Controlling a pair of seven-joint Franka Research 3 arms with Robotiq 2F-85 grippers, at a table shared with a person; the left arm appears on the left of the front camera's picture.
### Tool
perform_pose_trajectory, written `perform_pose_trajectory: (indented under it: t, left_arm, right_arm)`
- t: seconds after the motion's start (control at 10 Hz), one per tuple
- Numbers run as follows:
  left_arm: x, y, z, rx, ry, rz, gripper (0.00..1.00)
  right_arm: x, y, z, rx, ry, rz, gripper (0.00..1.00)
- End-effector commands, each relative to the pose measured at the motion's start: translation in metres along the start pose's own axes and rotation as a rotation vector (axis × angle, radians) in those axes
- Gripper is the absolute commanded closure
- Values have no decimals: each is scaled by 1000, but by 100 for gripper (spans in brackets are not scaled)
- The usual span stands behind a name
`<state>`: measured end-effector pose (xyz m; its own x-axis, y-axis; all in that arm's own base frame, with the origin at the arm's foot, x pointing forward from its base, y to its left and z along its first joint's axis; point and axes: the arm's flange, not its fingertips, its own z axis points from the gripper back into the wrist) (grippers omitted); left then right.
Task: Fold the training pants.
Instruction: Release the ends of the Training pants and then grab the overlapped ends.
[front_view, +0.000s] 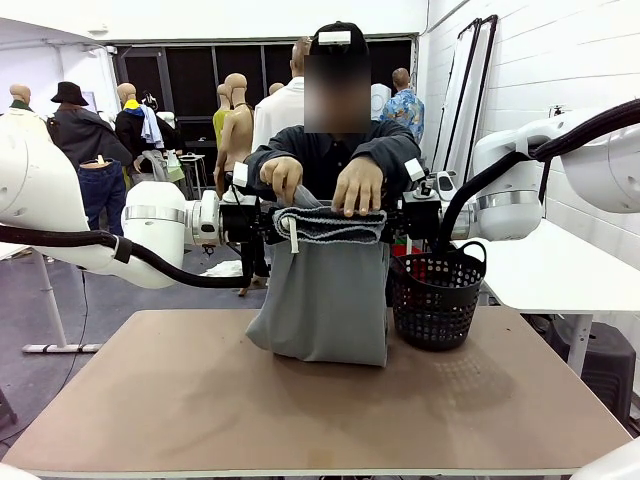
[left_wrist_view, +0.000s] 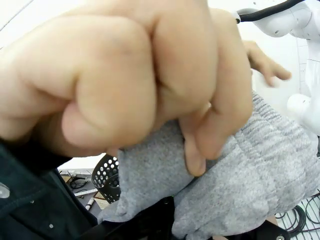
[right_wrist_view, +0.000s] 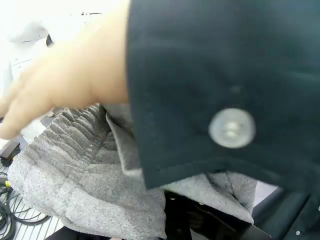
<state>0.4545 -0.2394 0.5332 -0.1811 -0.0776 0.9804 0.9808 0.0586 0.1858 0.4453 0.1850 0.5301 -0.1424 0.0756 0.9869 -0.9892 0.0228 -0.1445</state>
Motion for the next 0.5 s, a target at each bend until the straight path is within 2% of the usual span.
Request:
perform_pose_trajectory:
  t: [0.0, 0.4]
  left_arm:
    - [2, 0, 0, -3, -6, -3, 100]
    - [2, 0, 0, -3, -6, -3, 100]
  right_arm:
    - [1, 2, 0, 1, -2, 10, 100]
    - [1, 2, 0, 1, -2, 10, 100]
